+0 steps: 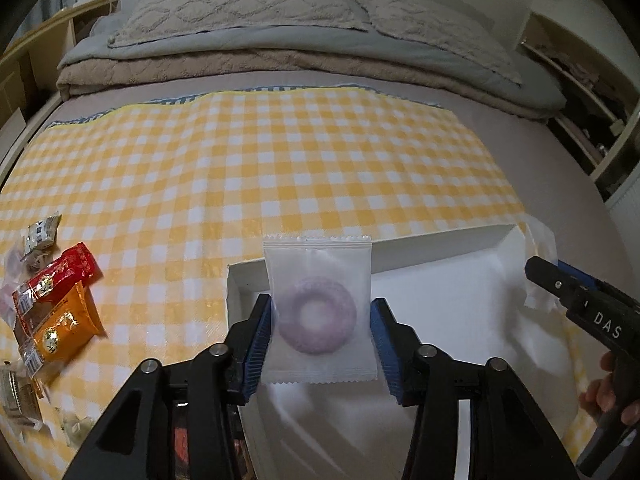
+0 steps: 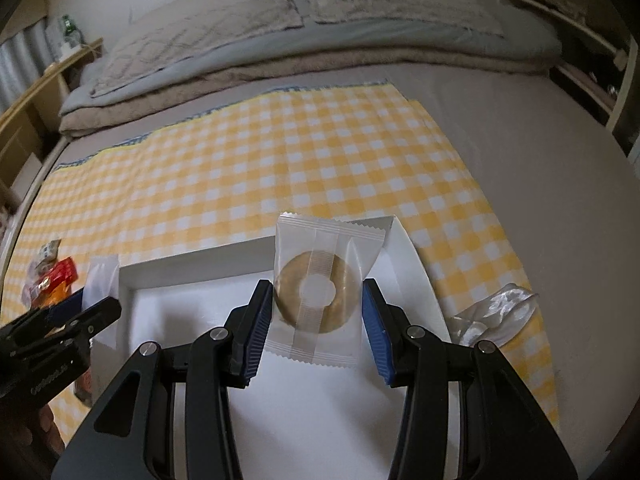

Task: Organize snacks
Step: 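Carry both packets over the white tray and open both tools to drop them, then move both tools back toward the remaining snacks, then grasp the gold-foil square cake with the left tool while the right tool grasps the green-leaf sweet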

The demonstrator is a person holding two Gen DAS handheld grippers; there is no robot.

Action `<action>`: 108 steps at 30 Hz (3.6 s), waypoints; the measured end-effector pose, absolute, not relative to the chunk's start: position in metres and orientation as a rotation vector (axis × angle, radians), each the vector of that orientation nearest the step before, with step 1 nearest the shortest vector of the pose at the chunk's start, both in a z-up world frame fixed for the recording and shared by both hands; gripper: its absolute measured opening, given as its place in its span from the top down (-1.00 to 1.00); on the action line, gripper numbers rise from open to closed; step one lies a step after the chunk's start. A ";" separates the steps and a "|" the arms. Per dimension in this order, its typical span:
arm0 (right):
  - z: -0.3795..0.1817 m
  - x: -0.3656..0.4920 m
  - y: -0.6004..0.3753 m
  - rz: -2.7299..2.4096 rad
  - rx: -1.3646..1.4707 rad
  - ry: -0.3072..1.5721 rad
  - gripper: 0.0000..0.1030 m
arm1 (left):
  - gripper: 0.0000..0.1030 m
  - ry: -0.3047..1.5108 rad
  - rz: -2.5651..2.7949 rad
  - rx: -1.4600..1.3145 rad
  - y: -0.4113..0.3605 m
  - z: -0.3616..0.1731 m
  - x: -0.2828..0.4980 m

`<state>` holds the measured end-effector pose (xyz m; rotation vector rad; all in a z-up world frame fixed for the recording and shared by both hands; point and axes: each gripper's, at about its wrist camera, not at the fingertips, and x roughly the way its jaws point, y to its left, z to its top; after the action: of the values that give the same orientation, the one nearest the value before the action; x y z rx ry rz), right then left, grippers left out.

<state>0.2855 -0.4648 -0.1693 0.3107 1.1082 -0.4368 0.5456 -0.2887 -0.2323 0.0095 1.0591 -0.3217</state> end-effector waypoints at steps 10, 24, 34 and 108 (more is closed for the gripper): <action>-0.174 0.280 -0.479 -0.452 0.386 1.094 -0.58 | -0.84 1.046 -0.328 0.006 -0.282 -0.231 0.541; -0.161 0.256 -0.471 -0.461 0.348 1.123 -0.99 | -1.00 1.034 -0.327 0.034 -0.269 -0.200 0.500; -0.145 0.239 -0.465 -0.463 0.319 1.098 -1.00 | -1.00 1.004 -0.318 0.046 -0.255 -0.172 0.471; -0.238 0.382 -0.115 0.633 0.135 1.264 -0.40 | -0.62 1.248 0.051 -0.115 0.047 -0.178 0.475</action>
<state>0.3816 -0.1154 -0.2383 0.1352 1.2640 0.6330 0.4751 0.0470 -0.1778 -0.1147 1.2484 0.0510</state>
